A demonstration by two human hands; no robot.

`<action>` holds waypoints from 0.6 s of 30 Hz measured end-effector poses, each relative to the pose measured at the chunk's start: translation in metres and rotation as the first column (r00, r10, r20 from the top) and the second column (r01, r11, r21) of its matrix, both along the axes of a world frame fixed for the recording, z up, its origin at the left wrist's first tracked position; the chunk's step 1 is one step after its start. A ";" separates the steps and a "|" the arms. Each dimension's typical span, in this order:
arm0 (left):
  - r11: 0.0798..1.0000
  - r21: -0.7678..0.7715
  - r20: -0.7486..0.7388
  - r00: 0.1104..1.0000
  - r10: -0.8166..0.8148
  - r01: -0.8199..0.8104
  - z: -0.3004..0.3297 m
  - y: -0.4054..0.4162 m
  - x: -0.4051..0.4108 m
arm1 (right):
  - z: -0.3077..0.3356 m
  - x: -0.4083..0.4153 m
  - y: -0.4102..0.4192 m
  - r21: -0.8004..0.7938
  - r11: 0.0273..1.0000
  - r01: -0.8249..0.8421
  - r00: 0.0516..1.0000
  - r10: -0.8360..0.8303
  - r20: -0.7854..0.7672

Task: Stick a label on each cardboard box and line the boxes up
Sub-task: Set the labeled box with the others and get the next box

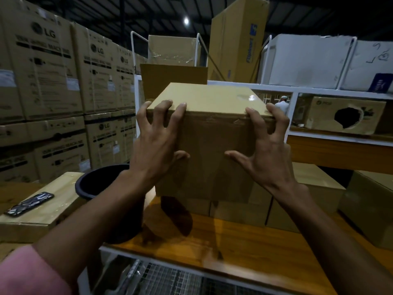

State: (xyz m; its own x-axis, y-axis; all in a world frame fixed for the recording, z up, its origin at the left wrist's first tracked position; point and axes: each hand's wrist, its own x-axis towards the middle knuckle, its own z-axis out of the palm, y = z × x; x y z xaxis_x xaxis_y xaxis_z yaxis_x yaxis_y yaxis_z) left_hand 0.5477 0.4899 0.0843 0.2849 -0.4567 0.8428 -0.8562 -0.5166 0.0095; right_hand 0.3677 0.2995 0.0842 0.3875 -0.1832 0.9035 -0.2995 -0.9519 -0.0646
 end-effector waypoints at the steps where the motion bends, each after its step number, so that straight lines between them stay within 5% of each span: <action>1: 1.000 0.000 0.007 1.000 -0.006 0.006 0.006 -0.003 0.006 | 0.005 0.005 -0.003 0.002 1.000 -0.002 1.000 0.002 0.012; 18: 1.000 -0.014 0.019 1.000 0.018 -0.017 0.031 -0.077 0.110 | 0.029 0.108 -0.063 0.074 0.997 -0.030 0.999 0.027 0.036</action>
